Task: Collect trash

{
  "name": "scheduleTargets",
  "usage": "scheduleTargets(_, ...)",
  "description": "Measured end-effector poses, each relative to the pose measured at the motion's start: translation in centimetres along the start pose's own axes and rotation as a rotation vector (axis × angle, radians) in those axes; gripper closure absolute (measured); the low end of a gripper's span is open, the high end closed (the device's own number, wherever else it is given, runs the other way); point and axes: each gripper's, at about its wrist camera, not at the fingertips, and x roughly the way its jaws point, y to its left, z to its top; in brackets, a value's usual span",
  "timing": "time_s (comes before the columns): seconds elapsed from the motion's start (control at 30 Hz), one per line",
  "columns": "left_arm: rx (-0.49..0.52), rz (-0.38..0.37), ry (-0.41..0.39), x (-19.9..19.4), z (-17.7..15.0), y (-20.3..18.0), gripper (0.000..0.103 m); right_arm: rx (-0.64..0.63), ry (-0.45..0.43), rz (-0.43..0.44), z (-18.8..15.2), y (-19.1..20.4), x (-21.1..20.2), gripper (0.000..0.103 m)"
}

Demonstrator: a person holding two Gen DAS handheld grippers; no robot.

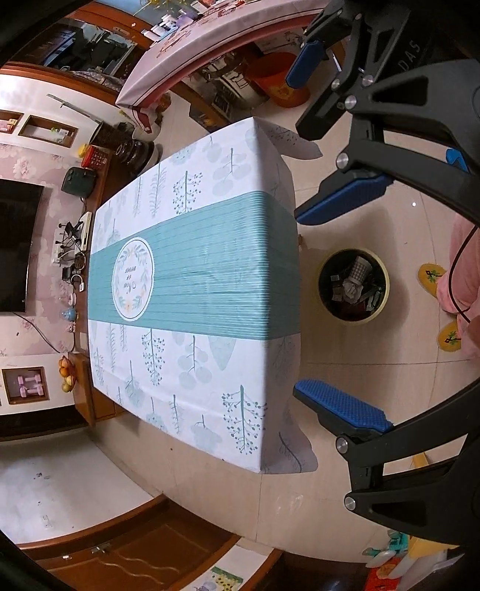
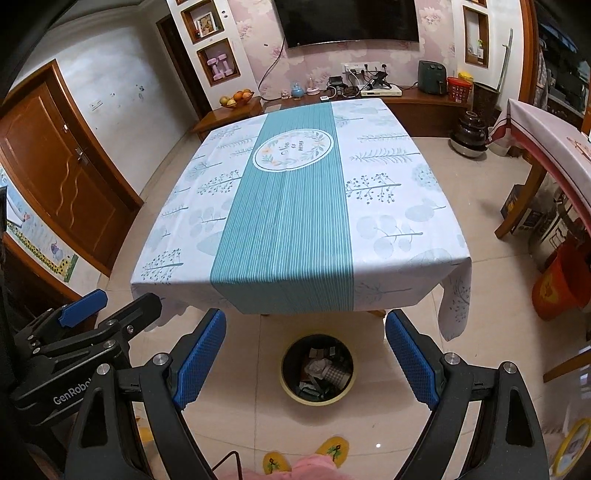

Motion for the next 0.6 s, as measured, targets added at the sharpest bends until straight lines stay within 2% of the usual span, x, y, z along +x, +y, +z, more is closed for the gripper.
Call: scheduleTargets(0.6, -0.007, 0.022, 0.002, 0.84, 0.41, -0.22, 0.019, -0.006, -0.007, -0.004, 0.54, 0.08, 0.13, 0.014)
